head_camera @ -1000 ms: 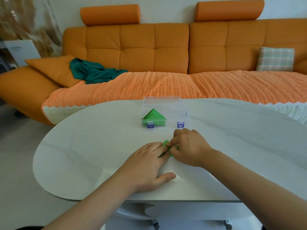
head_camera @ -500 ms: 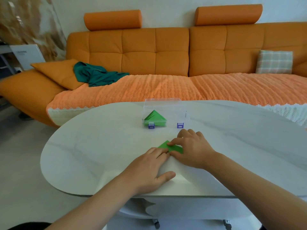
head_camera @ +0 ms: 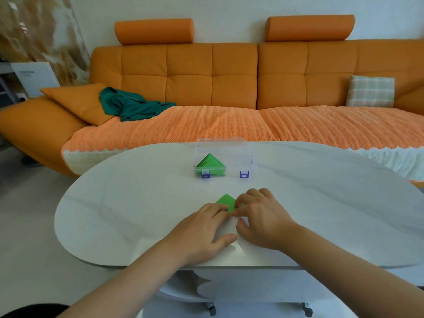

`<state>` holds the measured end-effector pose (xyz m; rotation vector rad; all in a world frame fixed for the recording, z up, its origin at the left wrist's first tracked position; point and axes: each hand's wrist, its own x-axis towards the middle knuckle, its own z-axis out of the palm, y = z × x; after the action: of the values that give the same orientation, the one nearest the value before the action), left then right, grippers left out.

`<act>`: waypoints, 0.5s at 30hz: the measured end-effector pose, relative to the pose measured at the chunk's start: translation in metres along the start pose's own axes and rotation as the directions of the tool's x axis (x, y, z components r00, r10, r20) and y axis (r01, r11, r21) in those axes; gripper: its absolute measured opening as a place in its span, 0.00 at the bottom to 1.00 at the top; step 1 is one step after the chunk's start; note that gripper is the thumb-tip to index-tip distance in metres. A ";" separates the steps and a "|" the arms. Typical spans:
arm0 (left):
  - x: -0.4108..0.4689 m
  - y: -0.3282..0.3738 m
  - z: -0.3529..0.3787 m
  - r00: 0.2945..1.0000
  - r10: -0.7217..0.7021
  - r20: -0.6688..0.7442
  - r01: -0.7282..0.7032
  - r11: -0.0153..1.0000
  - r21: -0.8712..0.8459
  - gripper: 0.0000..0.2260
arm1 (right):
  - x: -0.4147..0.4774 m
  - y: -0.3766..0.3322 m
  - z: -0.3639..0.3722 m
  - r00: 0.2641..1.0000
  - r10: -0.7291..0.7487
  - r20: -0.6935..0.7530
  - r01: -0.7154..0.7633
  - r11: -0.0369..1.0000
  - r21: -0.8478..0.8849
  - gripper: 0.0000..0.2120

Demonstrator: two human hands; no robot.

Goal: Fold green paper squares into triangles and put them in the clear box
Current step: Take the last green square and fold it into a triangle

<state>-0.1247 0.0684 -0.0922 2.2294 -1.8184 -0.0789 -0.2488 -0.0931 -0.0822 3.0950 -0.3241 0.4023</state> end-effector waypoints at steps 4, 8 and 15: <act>-0.001 0.002 -0.002 1.000 -0.016 -0.010 0.016 0.997 0.080 0.27 | -0.003 -0.002 -0.001 0.999 0.009 0.034 -0.010 1.000 0.006 0.17; -0.004 0.002 -0.004 0.998 -0.068 -0.011 0.069 0.988 0.140 0.31 | -0.003 -0.003 -0.001 0.998 0.023 0.057 -0.024 0.999 0.024 0.19; -0.016 -0.007 -0.010 0.990 -0.137 -0.043 0.143 0.972 0.186 0.36 | -0.002 -0.004 -0.001 0.998 0.049 0.050 -0.051 0.998 0.034 0.19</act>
<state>-0.1191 0.0870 -0.0861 2.4730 -1.7157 0.1042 -0.2506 -0.0887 -0.0816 3.1411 -0.4003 0.3375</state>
